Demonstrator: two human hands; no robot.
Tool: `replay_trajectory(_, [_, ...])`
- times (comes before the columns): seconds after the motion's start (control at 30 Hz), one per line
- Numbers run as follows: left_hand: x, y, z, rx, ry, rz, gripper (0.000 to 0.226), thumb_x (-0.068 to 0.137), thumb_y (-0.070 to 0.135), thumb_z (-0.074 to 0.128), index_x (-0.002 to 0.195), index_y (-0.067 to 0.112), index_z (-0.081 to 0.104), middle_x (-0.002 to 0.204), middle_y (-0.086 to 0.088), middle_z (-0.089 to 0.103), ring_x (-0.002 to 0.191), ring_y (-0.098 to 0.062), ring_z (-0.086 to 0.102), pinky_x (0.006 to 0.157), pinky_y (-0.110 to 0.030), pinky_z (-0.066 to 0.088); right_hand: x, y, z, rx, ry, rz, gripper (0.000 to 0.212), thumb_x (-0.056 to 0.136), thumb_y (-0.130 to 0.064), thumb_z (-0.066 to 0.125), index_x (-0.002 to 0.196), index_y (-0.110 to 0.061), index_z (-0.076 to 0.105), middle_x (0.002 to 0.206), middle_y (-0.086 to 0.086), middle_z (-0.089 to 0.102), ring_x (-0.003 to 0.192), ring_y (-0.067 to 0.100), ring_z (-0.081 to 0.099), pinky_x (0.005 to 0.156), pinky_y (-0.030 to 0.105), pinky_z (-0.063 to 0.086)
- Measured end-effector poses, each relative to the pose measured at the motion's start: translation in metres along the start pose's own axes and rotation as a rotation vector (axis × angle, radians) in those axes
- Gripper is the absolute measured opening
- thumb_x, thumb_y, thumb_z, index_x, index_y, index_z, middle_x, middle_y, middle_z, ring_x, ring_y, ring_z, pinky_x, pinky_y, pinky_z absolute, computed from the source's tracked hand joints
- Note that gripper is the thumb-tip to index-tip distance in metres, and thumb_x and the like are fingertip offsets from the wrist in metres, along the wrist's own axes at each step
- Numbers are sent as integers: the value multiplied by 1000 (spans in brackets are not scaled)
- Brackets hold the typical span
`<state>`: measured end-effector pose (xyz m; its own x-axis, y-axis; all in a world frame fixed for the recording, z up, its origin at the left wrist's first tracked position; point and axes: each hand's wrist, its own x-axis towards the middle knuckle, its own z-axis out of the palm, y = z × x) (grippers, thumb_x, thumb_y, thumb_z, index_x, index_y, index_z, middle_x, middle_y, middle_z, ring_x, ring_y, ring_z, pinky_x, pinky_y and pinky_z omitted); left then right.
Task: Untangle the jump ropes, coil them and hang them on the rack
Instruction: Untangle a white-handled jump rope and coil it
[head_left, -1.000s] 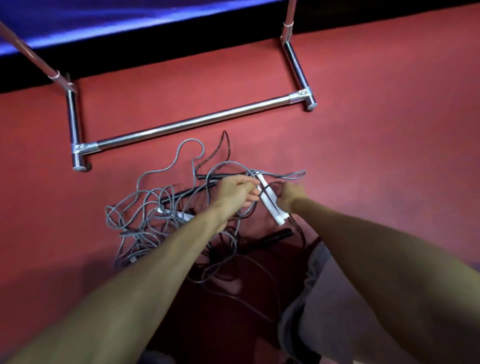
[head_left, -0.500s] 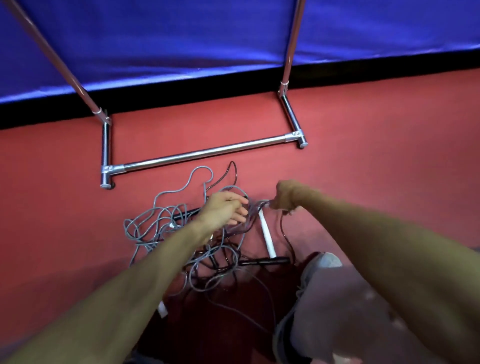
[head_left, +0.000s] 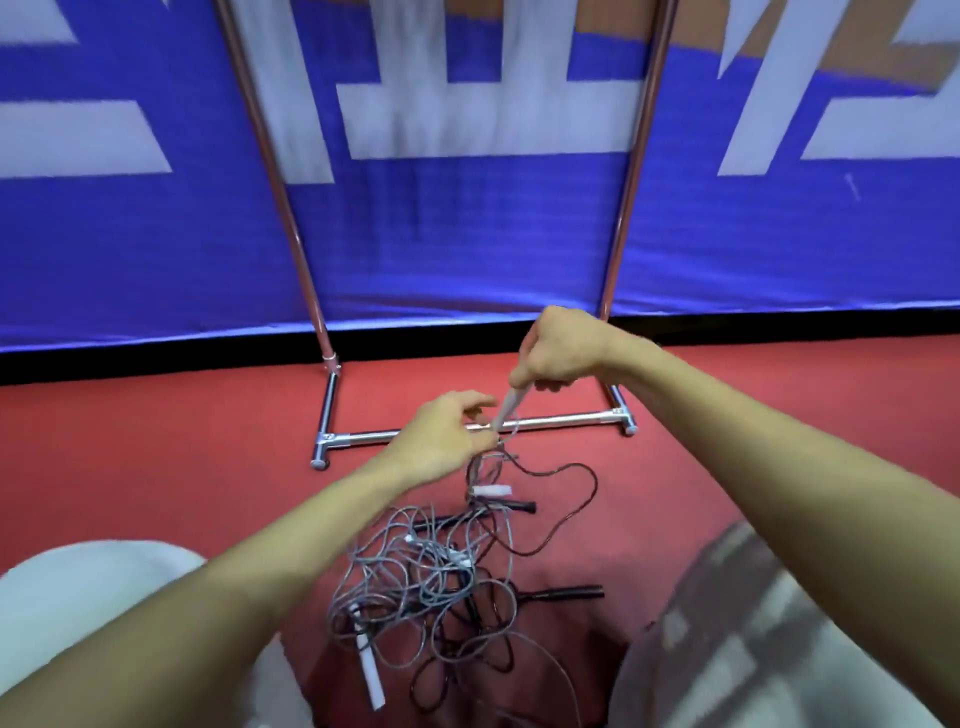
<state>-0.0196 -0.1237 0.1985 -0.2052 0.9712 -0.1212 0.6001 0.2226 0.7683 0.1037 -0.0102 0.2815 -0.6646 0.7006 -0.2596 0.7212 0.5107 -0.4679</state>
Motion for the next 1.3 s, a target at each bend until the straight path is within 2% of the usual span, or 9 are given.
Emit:
replay_trajectory(0.2, [-15, 11, -31, -78, 281, 126, 9, 84, 27, 74, 83, 20, 69, 77, 0, 68, 68, -15, 59, 71, -32, 48, -7, -40, -15, 384, 219, -176, 22, 74, -24, 71, 58, -9, 64, 45, 3, 48, 43, 13, 39, 47, 23, 32])
replay_trajectory(0.3, [-13, 13, -44, -144, 299, 83, 26, 87, 28, 71, 65, 20, 60, 63, -6, 65, 58, -15, 57, 61, -29, 44, 5, -42, 4, 647, 267, -236, 31, 78, -31, 73, 61, -7, 64, 49, 0, 45, 47, 14, 39, 50, 26, 33])
replay_trajectory(0.5, [-7, 19, -60, -577, 419, 3, 12, 87, 6, 69, 77, 11, 69, 56, -1, 66, 59, -13, 64, 65, -28, 58, 30, -30, 22, 711, 308, -197, 35, 95, -42, 50, 93, -12, 68, 78, -6, 66, 62, 9, 59, 69, 28, 48])
replay_trajectory(0.67, [-5, 21, -79, -800, 577, -85, 8, 83, 10, 73, 89, 11, 69, 64, 4, 71, 65, -7, 64, 71, -22, 53, 26, -33, 35, 707, -3, -214, 49, 101, -40, 32, 88, -8, 67, 94, 15, 71, 88, 24, 68, 89, 30, 52])
replay_trajectory(0.9, [-26, 20, -88, -564, 452, -116, 28, 95, 35, 58, 85, 11, 70, 68, -4, 72, 62, -15, 69, 57, -21, 46, 5, -43, 39, 689, 48, -447, 29, 101, -25, 44, 85, -7, 62, 49, -7, 40, 46, 16, 57, 67, 40, 50])
replay_trajectory(1.0, [-35, 12, -87, -133, 692, -31, 36, 98, 34, 52, 73, 15, 67, 56, -4, 64, 51, -18, 60, 56, -26, 45, 1, -41, 37, 562, 226, -432, 34, 99, -31, 46, 78, -14, 66, 44, -7, 39, 41, 16, 44, 54, 34, 41])
replay_trajectory(1.07, [-40, 9, -88, 84, 831, 188, 15, 89, 28, 57, 88, 17, 68, 75, -4, 64, 71, -18, 56, 71, -31, 46, -1, -41, 35, 502, 269, -447, 37, 99, -31, 46, 71, -20, 66, 43, -11, 41, 44, 14, 38, 53, 31, 35])
replay_trajectory(1.17, [-39, 4, -90, 307, 547, 322, 36, 83, 30, 59, 118, 23, 62, 105, 1, 56, 96, -12, 47, 87, -26, 37, -5, -46, 32, 533, 234, -506, 38, 100, -30, 44, 70, -19, 65, 43, -13, 41, 45, 13, 33, 52, 31, 31])
replay_trajectory(1.3, [-39, 14, -81, 73, 352, 150, 21, 96, 28, 56, 82, 14, 65, 65, 1, 58, 56, -10, 48, 59, -34, 39, -6, -48, 27, 669, 197, -522, 39, 101, -29, 45, 74, -8, 65, 45, -10, 37, 47, 19, 28, 48, 30, 28])
